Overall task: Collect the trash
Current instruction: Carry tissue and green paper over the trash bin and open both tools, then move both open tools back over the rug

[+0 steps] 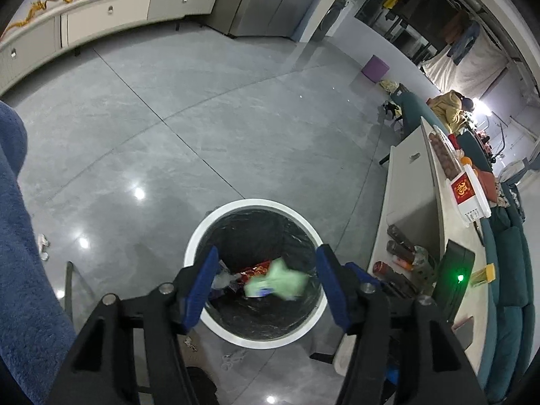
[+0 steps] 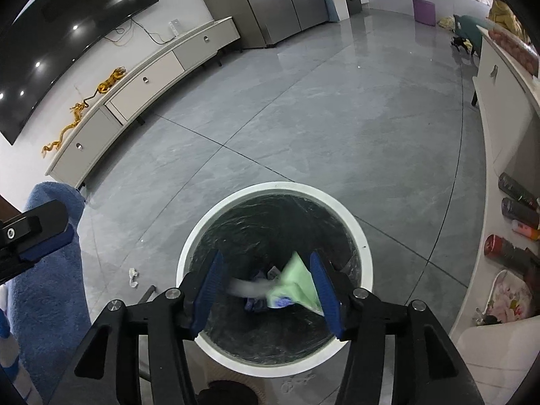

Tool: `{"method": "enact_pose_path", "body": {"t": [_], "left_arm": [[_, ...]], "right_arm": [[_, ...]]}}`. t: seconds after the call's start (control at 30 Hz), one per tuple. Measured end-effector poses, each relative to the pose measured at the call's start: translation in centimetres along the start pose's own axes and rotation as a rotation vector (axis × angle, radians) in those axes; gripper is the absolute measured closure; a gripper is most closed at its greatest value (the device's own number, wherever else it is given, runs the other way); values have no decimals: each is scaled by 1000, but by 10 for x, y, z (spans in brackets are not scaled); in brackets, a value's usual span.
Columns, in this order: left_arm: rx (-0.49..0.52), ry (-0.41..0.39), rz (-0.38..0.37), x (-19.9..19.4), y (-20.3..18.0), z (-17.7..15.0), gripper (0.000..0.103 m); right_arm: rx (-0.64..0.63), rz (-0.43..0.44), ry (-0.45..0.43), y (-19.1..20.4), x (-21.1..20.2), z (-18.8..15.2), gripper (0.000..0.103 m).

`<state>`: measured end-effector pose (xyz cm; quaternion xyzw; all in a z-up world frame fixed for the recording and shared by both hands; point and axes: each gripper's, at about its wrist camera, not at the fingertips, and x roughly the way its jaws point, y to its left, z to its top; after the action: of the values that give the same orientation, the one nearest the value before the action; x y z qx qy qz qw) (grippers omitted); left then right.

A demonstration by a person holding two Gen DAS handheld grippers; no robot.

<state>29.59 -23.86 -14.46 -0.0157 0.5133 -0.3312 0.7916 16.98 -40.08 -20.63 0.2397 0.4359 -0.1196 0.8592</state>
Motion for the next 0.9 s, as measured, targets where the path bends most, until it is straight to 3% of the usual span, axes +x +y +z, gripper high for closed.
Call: {"method": "enact_pose_path", "body": {"t": [0.27, 0.43, 0.9], "left_arm": [[49, -145, 52, -58, -8, -20, 45], [66, -186, 79, -100, -7, -36, 45], [20, -321, 150, -239, 33, -116, 45]], "right_arm": [[-14, -5, -19, 10, -18, -6, 51], [-39, 4, -45, 25, -45, -16, 51], [-157, 83, -165, 106, -147, -37, 51]]}}
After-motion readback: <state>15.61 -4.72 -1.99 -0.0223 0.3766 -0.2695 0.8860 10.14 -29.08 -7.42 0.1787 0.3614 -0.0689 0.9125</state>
